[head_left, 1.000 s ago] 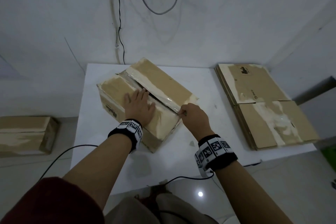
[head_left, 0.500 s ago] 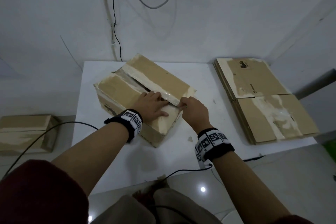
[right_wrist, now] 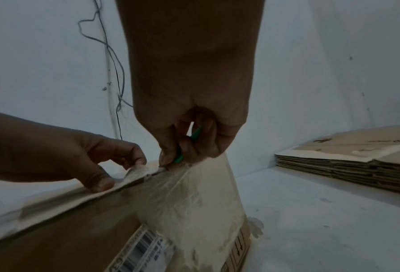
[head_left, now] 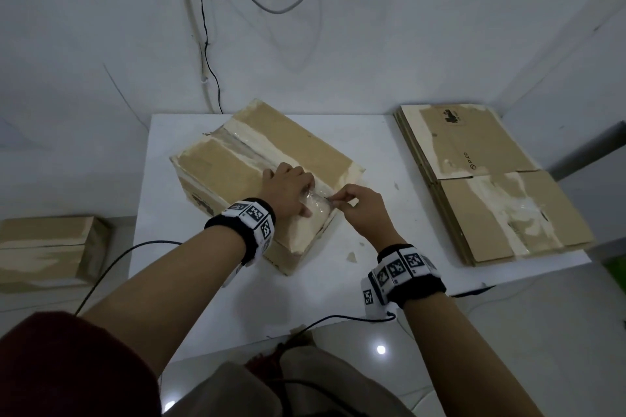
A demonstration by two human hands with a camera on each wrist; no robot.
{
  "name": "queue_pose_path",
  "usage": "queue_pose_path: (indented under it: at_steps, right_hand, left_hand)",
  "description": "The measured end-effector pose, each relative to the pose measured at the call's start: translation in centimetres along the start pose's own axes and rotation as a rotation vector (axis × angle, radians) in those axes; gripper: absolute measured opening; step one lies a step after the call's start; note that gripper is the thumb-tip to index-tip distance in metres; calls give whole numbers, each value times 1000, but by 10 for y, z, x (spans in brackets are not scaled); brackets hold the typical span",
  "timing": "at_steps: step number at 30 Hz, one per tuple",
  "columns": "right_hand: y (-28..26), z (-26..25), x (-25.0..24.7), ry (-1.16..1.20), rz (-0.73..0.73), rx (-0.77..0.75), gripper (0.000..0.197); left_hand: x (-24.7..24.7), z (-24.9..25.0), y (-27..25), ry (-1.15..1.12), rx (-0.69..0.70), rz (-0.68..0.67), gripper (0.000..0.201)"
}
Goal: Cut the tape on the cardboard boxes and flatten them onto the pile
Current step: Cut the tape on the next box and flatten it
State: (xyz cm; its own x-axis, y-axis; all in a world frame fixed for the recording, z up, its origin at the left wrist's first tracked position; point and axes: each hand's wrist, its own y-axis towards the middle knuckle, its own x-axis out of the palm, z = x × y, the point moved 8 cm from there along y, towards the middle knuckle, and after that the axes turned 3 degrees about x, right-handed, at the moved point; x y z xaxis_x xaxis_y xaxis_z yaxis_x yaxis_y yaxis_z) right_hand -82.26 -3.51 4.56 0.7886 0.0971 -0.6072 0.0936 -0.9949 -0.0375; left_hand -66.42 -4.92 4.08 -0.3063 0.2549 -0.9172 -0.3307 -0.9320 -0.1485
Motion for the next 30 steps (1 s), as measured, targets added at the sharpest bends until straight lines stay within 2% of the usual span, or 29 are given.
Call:
queue_pose_path:
  at_steps: [4,6,9,14,20,24,26,27,30]
  right_hand:
    - [0,6,1,18,64,53,19]
    - [-1,5,2,24,77,59,15]
    - [-1,3,0,7,6,71,14]
    - [-2,2,-20,-5,144,26,10]
    - [1,8,1,-14,-4,81,16]
    - [-10,18,9,97,-261,244,9]
    - [-15,25,8,191,-302,296,6]
    - [-14,27,3,225,-241,293,8]
    - [-7,17,-24,217,114,153,12]
  left_hand:
    - [1,4,0,-1,-16,-69,54]
    - [2,3,-2,-42,-48,-43,55]
    - [4,2,-7,-114,-76,29,51]
    - [5,2,-8,-184,-85,75,46]
    - [-1,5,-9,-241,-56,103,45]
    - [0,4,-7,-247,-42,107,42]
    - [-2,7,-6,-266,-6,109,38]
    - [-5,9,-5,-269,17,101,37]
    - [-11,16,-3,-216,75,42,34]
